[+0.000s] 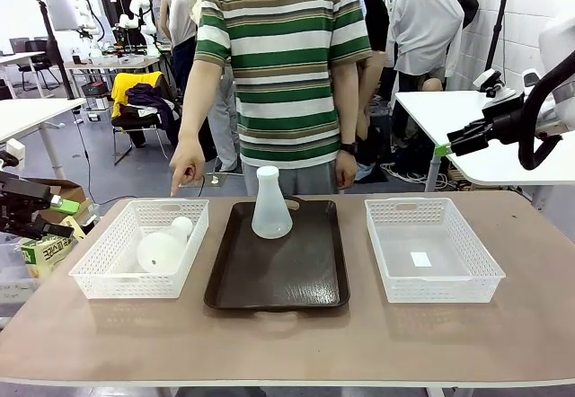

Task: Prepare the laboratory tools.
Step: Pick up the Big flask that the person points to.

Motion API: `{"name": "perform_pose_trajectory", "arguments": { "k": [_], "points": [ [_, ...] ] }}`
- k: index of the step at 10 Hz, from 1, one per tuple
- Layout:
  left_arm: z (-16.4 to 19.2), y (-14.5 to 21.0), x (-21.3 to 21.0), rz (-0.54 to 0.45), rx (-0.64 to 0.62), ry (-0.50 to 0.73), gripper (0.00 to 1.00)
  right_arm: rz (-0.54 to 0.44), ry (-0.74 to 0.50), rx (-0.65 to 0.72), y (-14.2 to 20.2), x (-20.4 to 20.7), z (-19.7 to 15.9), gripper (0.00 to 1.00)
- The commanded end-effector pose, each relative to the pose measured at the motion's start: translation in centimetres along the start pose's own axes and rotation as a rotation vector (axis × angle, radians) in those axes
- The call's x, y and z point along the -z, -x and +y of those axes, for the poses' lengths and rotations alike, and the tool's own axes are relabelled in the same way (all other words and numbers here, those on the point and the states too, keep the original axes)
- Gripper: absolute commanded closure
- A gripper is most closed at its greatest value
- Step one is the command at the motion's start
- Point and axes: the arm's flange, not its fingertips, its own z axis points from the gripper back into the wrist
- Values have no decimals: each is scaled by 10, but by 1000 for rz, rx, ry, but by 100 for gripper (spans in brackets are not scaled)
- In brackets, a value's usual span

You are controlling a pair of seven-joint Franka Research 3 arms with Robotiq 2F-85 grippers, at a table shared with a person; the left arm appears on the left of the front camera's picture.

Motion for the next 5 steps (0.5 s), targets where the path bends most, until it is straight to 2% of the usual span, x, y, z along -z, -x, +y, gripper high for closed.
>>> {"name": "perform_pose_trajectory", "arguments": {
  "k": [1, 3, 5],
  "points": [
    [-17, -23, 3, 3, 15, -71, 0, 11, -1, 0, 1, -2, 1, 0],
    [-55, -74, 16, 44, 58, -206, 0, 11, -1, 0, 1, -2, 1, 0],
    [-89, -121, 51, 125, 93, -384, 0, 11, -1, 0, 1, -2, 1, 0]
  ]
}}
